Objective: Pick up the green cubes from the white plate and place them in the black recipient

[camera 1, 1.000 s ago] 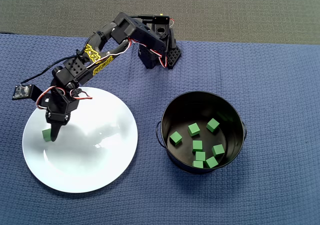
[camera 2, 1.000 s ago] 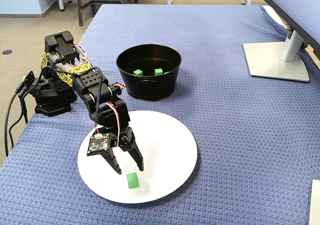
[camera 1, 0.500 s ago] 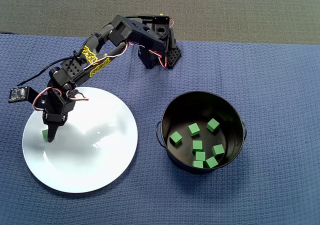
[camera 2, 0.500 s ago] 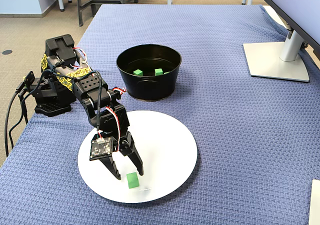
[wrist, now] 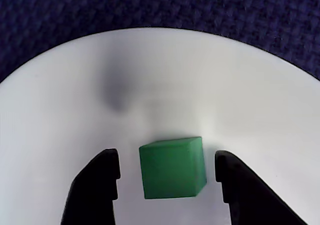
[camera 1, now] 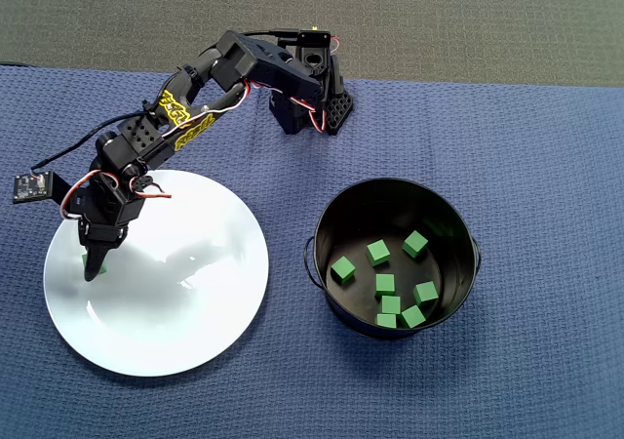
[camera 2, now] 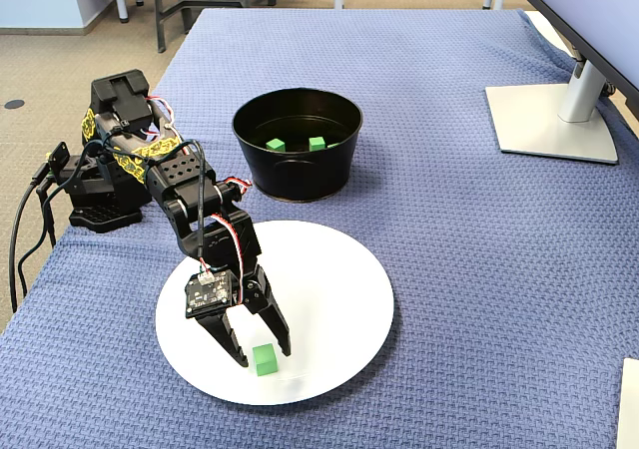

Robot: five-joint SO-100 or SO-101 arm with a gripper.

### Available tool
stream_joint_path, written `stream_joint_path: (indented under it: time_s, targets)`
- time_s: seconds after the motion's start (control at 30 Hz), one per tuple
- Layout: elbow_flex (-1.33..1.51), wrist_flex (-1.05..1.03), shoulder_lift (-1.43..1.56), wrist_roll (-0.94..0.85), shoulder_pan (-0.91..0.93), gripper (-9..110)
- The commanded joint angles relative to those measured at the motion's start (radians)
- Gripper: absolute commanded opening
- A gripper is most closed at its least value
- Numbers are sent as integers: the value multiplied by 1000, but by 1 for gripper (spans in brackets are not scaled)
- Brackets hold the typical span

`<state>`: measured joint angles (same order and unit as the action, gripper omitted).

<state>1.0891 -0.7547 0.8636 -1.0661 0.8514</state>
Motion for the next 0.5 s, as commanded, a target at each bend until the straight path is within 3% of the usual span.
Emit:
stream_joint_path:
  time_s: [0.0, 0.27, 0.47]
  targets:
    - [26, 43, 43, -28, 18, 16]
    - [97, 97, 60, -38, 21, 15]
    - [109, 118, 64, -26, 20, 1]
